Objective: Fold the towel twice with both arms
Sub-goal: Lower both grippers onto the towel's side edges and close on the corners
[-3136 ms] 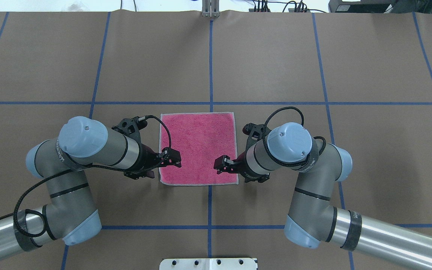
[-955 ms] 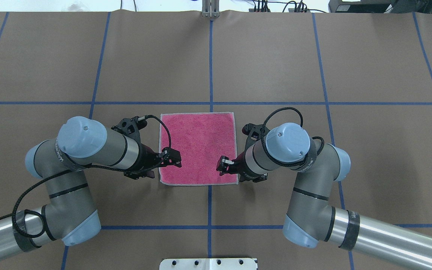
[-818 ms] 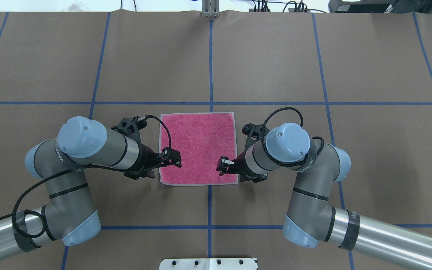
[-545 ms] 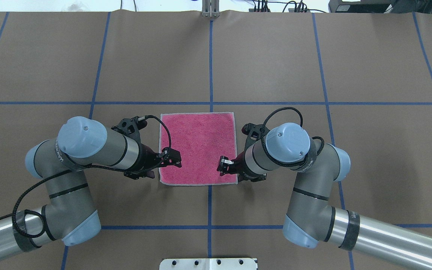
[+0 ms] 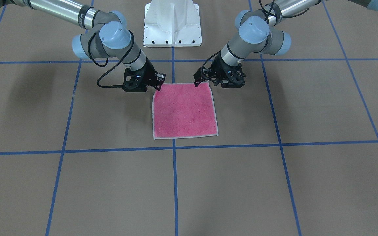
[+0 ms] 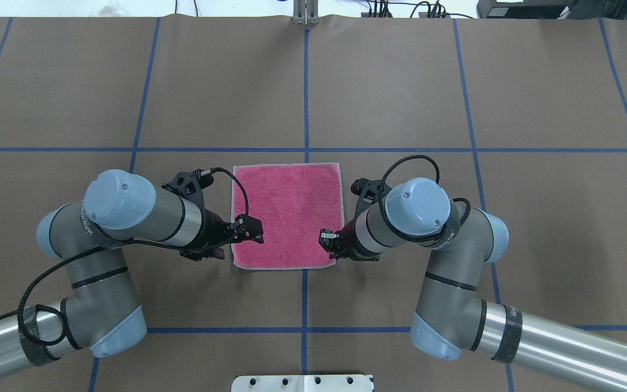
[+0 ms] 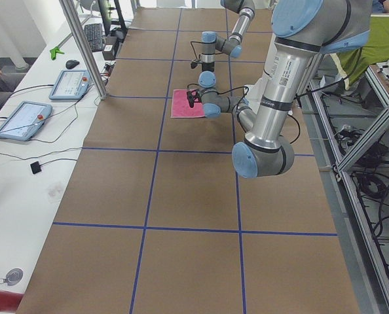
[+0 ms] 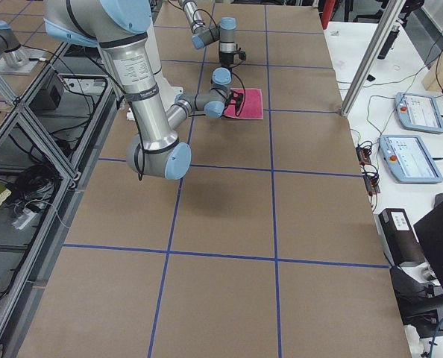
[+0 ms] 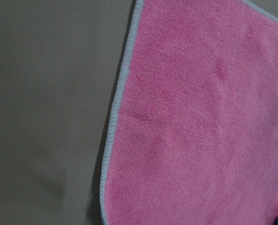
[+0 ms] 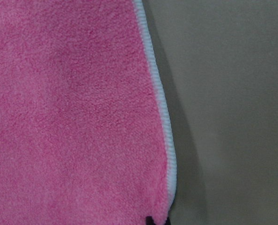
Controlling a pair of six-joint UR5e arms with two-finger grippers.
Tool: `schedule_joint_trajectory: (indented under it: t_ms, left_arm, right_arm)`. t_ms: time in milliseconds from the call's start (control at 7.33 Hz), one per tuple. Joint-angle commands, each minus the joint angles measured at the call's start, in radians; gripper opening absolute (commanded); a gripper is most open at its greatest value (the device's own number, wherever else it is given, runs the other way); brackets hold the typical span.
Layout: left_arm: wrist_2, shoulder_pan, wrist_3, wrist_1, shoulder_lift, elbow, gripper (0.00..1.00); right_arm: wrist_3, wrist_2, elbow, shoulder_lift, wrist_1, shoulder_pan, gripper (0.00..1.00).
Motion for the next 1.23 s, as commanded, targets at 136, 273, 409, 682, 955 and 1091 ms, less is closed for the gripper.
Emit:
schedule_joint_trajectory:
  t_ms: [136, 273, 409, 682, 955, 1091]
  left_arm:
    - [0.0, 0.0, -0.003, 0.0, -0.006, 0.0, 0.99]
    - [0.0, 0.0, -0.003, 0.0, -0.006, 0.0, 1.0]
    - [0.0, 0.0, -0.003, 0.0, -0.003, 0.0, 1.0]
    - [0.003, 0.014, -0.003, 0.0, -0.002, 0.003, 0.99]
    - [0.005, 0.023, -0.003, 0.002, -0.002, 0.012, 0.9]
    - [0.033, 0.043, -0.003, 0.002, 0.0, 0.013, 0.86]
  right_arm:
    - [0.02, 0.0, 0.014, 0.003, 0.002, 0.0, 0.0]
    - [0.026, 0.0, 0.027, 0.003, 0.002, 0.002, 0.0]
    - [0.026, 0.0, 0.028, 0.003, 0.002, 0.002, 0.0]
    - [0.026, 0.0, 0.03, 0.001, 0.002, 0.002, 0.0]
    - [0.026, 0.0, 0.03, 0.001, 0.002, 0.003, 0.0]
    - [0.026, 0.0, 0.03, 0.001, 0.002, 0.005, 0.0]
